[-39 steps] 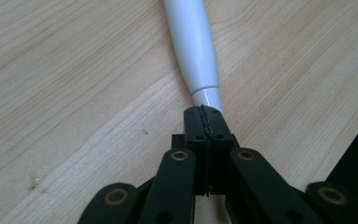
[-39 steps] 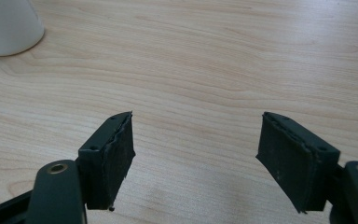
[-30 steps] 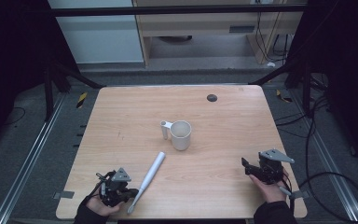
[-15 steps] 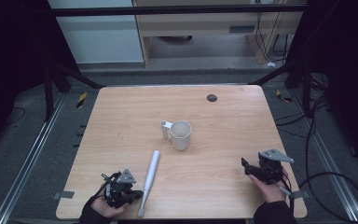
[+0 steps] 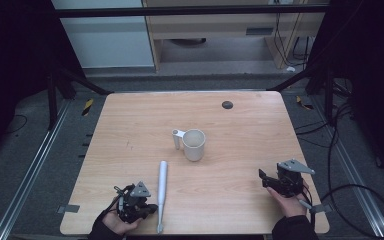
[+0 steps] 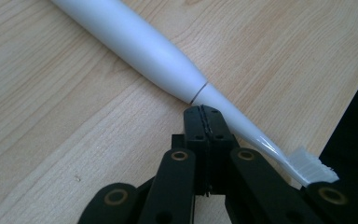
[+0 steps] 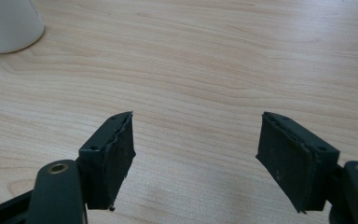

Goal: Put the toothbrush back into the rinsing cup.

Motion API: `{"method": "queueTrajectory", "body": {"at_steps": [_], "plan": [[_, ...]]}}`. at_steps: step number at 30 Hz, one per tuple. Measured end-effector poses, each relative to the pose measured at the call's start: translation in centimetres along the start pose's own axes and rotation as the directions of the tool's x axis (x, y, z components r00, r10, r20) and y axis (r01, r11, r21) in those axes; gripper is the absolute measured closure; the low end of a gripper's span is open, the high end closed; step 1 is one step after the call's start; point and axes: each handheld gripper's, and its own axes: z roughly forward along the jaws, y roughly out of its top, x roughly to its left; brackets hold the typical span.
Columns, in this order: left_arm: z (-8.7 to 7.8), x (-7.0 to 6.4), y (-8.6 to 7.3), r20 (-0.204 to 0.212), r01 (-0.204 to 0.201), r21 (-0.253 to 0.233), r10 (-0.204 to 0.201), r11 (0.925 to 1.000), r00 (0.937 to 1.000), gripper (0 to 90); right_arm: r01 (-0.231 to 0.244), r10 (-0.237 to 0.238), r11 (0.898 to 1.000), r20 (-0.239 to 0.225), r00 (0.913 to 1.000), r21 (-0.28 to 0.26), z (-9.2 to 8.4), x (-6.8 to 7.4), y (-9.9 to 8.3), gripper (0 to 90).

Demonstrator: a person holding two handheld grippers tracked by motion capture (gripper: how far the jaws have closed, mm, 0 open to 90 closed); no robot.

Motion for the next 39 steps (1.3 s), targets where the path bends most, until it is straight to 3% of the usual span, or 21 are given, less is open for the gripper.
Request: {"method": "queueTrajectory", "body": {"at_steps": [12, 18, 27, 33, 39], "plan": [[0.4, -0.2, 0.6, -0.006, -0.019, -0.009, 0.019, 0.9998, 0.9998, 89.6, 0.002, -0.002, 1.000, -0.003, 1.0000, 0.002, 0.1, 0.0, 0.0, 26.9], [-0.6, 0.3, 1.3, -0.023, -0.009, -0.064, 0.007, 0.9979, 0.9997, 89.6, -0.007, 0.007, 1.000, -0.004, 1.0000, 0.001, 0.1, 0.0, 0.0, 27.0], [-1.8, 2.3, 5.3, -0.097, -0.049, -0.142, 0.035, 0.9887, 0.9947, 89.6, 0.001, -0.001, 1.000, -0.002, 1.0000, 0.002, 0.2, 0.0, 0.0, 27.3], [-1.0, 4.0, 8.0, -0.138, -0.071, -0.154, 0.049, 0.9855, 0.9893, 89.6, -0.005, 0.005, 1.000, -0.003, 1.0000, -0.005, 0.1, 0.0, 0.0, 27.6], [0.7, 5.7, 9.5, -0.146, -0.054, -0.146, 0.033, 0.9879, 0.9888, 89.7, 0.001, -0.001, 1.000, -0.011, 0.9999, -0.002, 0.2, 0.0, 0.0, 28.0]]}}
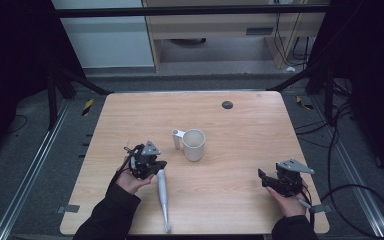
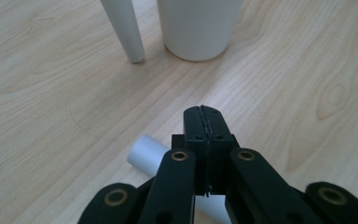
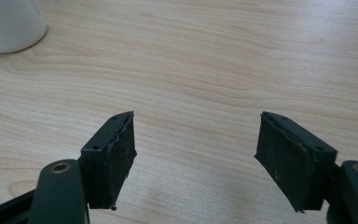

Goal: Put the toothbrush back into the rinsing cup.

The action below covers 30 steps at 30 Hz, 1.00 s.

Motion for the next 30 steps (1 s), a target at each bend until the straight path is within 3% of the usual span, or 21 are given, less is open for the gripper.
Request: {"method": "queueTrajectory", "body": {"at_steps": [10, 30], "plan": [[2.9, 1.3, -0.6, 0.007, 0.016, 0.067, -0.016, 0.9977, 0.9998, 89.7, 0.006, -0.006, 1.000, -0.010, 0.9999, 0.008, 0.2, 0.1, 0.0, 27.9], [2.7, 1.7, -1.5, -0.001, 0.021, 0.100, -0.021, 0.9948, 0.9998, 89.7, 0.008, -0.008, 1.000, -0.011, 0.9999, 0.014, 0.3, 0.1, -0.1, 27.7]]}}
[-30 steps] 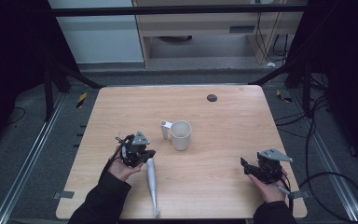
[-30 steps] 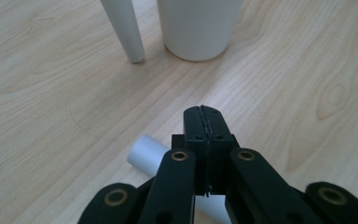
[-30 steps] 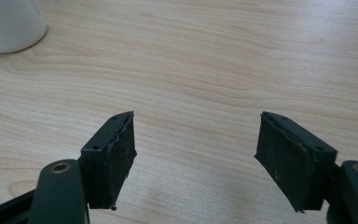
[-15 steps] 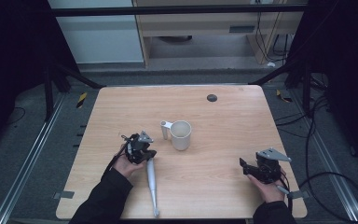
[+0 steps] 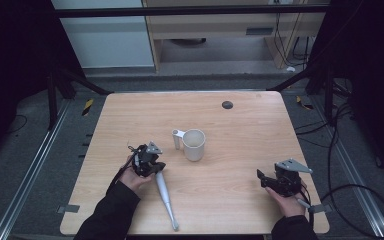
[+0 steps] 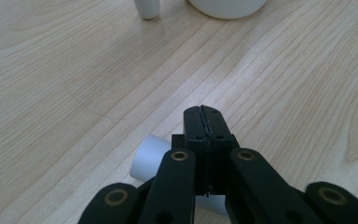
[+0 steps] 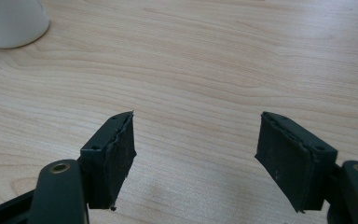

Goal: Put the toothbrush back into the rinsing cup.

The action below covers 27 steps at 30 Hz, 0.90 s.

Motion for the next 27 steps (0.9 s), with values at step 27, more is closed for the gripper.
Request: {"method": "queueTrajectory", "body": {"at_steps": [27], "plan": [[-1.6, 0.6, -2.1, -0.027, 0.026, 0.024, -0.025, 0.9994, 0.9993, 89.7, 0.001, -0.001, 1.000, 0.000, 1.0000, 0.002, -0.1, 0.0, 0.0, 27.5]]}}
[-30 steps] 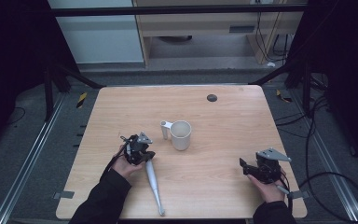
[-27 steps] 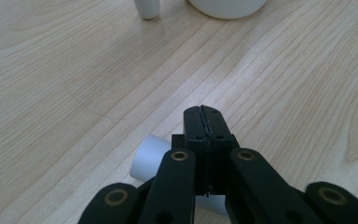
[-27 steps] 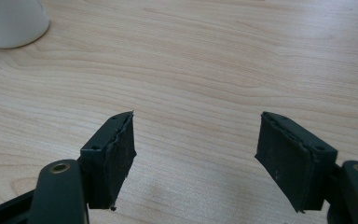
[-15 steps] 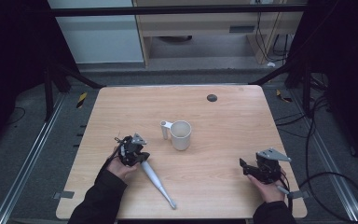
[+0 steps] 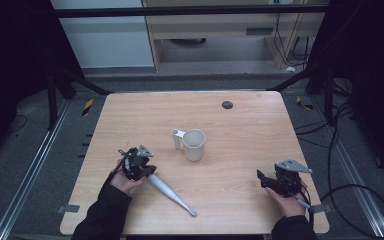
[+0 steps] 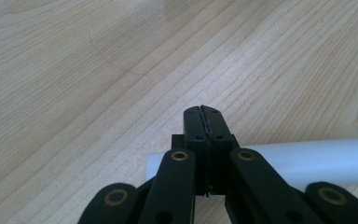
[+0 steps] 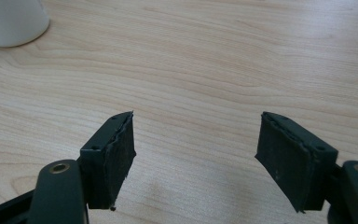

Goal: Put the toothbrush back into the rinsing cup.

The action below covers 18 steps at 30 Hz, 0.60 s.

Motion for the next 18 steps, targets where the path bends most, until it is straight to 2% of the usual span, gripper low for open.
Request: {"method": "queueTrajectory", "body": {"at_steps": [18], "plan": [[-1.2, -0.4, -1.6, -0.006, -0.001, 0.008, 0.002, 1.0000, 1.0000, 89.7, 0.006, -0.006, 1.000, 0.001, 1.0000, 0.001, 0.0, 0.0, 0.0, 27.5]]}}
